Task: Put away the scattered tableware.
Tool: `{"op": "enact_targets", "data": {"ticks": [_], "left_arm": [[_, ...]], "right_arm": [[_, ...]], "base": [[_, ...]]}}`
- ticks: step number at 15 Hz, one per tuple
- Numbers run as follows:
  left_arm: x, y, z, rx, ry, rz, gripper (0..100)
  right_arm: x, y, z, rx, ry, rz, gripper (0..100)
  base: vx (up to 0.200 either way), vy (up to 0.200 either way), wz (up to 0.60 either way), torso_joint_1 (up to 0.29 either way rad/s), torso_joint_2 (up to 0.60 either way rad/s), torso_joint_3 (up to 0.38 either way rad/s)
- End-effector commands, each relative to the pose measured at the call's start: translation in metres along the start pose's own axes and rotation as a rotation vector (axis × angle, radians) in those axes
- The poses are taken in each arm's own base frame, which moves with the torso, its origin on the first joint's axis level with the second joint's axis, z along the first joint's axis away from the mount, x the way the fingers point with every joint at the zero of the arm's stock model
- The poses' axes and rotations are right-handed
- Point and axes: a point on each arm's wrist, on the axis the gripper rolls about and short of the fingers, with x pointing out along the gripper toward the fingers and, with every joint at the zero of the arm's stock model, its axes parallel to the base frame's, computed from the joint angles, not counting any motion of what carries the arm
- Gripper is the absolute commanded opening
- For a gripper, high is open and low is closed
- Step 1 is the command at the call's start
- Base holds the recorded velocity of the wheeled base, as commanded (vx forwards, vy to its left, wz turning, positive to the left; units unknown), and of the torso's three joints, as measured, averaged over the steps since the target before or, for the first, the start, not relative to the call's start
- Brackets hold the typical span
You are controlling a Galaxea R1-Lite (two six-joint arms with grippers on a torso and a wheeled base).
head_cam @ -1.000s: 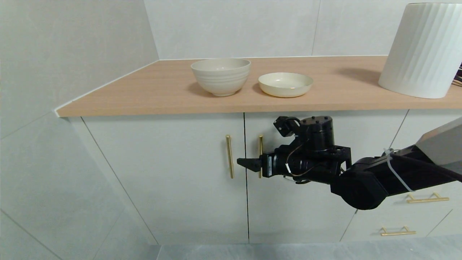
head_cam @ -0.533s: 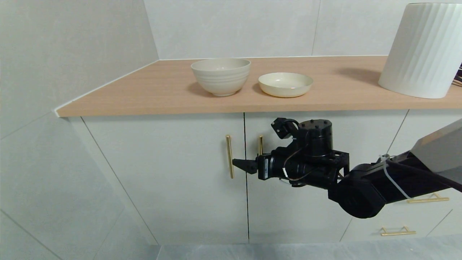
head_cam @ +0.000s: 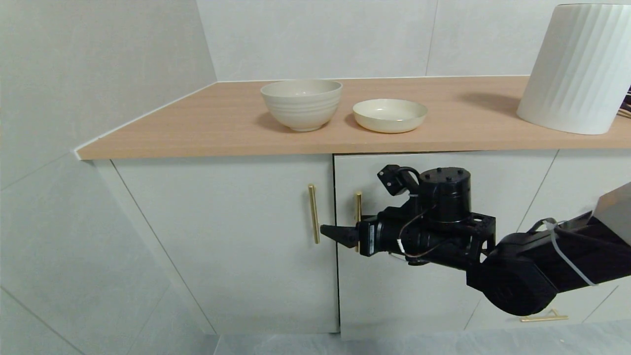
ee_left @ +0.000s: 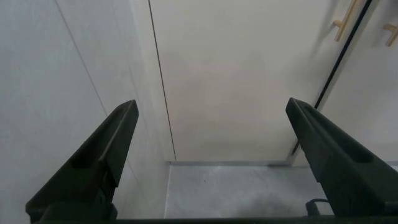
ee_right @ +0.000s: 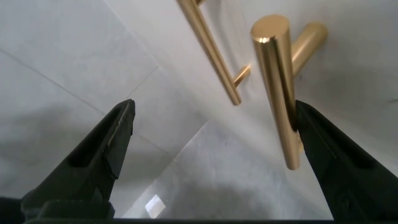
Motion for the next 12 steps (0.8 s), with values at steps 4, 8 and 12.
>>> {"op": "enact_targets", "data": {"ticks": [4, 8, 12], "left_arm": [[0.000, 0.000, 0.000, 0.000, 0.000, 0.001, 100], [0.000, 0.000, 0.000, 0.000, 0.000, 0.000, 100], [0.000, 0.000, 0.000, 0.000, 0.000, 0.000, 100]], "right_arm": [[-0.030, 0.022, -0.002, -0.011, 0.001, 0.046, 100], [-0.031, 0.029, -0.011, -0.011, 0.034, 0.073, 100], [-0.040, 0.030, -0.015, -0.007, 0.046, 0.071, 100]], "base": [[0.000, 0.000, 0.00, 0.000, 0.00, 0.000], [0.000, 0.000, 0.00, 0.000, 0.00, 0.000], [0.000, 0.000, 0.00, 0.000, 0.00, 0.000]]}}
